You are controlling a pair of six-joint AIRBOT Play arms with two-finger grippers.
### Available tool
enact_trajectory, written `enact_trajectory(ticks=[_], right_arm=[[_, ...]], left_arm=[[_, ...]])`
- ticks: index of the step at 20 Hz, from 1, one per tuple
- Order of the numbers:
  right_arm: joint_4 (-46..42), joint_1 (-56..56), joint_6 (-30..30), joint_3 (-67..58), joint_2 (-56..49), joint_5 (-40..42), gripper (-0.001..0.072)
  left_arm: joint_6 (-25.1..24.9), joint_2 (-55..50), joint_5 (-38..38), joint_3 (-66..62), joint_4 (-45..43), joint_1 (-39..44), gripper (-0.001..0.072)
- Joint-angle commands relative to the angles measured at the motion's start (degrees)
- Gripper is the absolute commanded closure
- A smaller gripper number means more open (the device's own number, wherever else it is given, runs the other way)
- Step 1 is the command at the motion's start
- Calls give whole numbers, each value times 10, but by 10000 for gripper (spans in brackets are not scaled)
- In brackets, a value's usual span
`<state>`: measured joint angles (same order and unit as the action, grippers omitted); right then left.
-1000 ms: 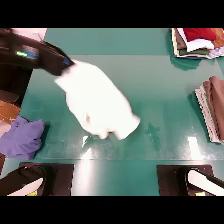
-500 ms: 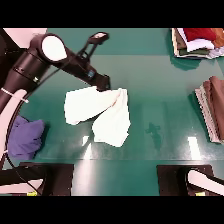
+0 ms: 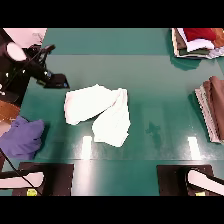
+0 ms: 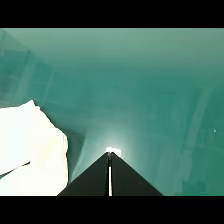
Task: Fold the shirts.
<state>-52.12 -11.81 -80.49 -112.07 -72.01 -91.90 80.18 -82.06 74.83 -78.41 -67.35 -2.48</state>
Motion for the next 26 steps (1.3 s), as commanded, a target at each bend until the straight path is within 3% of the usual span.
enact_trajectory(ticks=[1,6,11,18,20,23,26], right_arm=[[0,0,0,-1,0,0,696],[0,0,0,-1,0,-1,696],[-1,15,0,-1,-1,0,696],[-4,36,-1,3,-6,6,696],[-3,36,-13,39,-1,6,696],[-3,52,-20,156,18,9,697],[-3,108,-20,330,49,79,693]], left_arm=[[-39,0,-63,125,87,-84,166],[-61,-10,-149,202,125,-101,167],[-99,-45,-163,202,216,-100,168],[-102,-50,-166,202,224,-100,178],[-105,-48,-166,198,226,-100,677],[-117,-47,-123,144,223,-100,684],[-117,-47,-67,63,218,-100,684]])
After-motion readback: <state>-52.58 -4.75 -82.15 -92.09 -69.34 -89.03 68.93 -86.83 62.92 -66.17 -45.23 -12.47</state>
